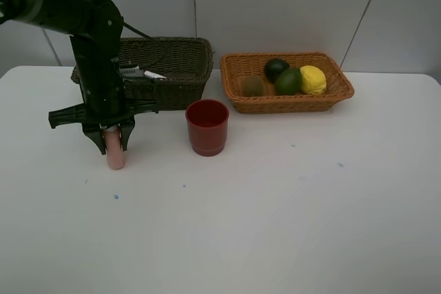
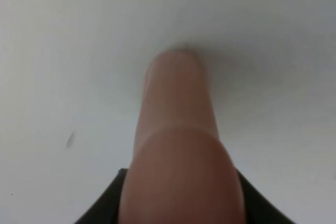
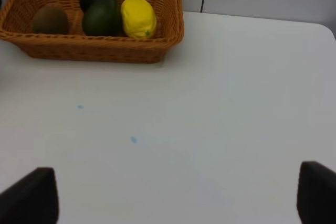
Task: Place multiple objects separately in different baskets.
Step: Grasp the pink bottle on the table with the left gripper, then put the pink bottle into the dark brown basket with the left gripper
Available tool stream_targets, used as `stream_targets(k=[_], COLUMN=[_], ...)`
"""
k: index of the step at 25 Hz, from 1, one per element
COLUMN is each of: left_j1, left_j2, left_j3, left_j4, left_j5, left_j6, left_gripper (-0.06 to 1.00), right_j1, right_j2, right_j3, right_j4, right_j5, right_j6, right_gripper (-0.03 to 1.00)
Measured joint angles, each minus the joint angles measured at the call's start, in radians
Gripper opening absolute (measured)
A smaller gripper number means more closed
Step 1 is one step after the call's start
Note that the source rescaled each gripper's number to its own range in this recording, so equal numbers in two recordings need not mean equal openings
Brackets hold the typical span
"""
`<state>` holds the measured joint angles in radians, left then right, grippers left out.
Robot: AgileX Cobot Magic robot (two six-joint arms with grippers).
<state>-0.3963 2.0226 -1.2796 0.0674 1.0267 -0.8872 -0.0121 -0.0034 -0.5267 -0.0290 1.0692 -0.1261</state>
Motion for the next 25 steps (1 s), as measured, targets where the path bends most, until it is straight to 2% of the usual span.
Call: stream_targets(k=[10,25], left_j1=[0.0,0.0], left_j2=[0.0,-0.207], left_j3=[0.0,-0.001], left_j4=[0.0,-0.01], left_j5=[0.0,-0.003], left_j6=[0.008,0.178], left_gripper=[0.39,0.39], right_j1=[0.0,0.0], right_j2=[0.0,0.0], right_j3=[0.0,0.0], right_j4=[0.0,0.0], right_j5=[0.0,0.0], right_j6=[0.0,0.0], right_gripper=[1.0,1.0])
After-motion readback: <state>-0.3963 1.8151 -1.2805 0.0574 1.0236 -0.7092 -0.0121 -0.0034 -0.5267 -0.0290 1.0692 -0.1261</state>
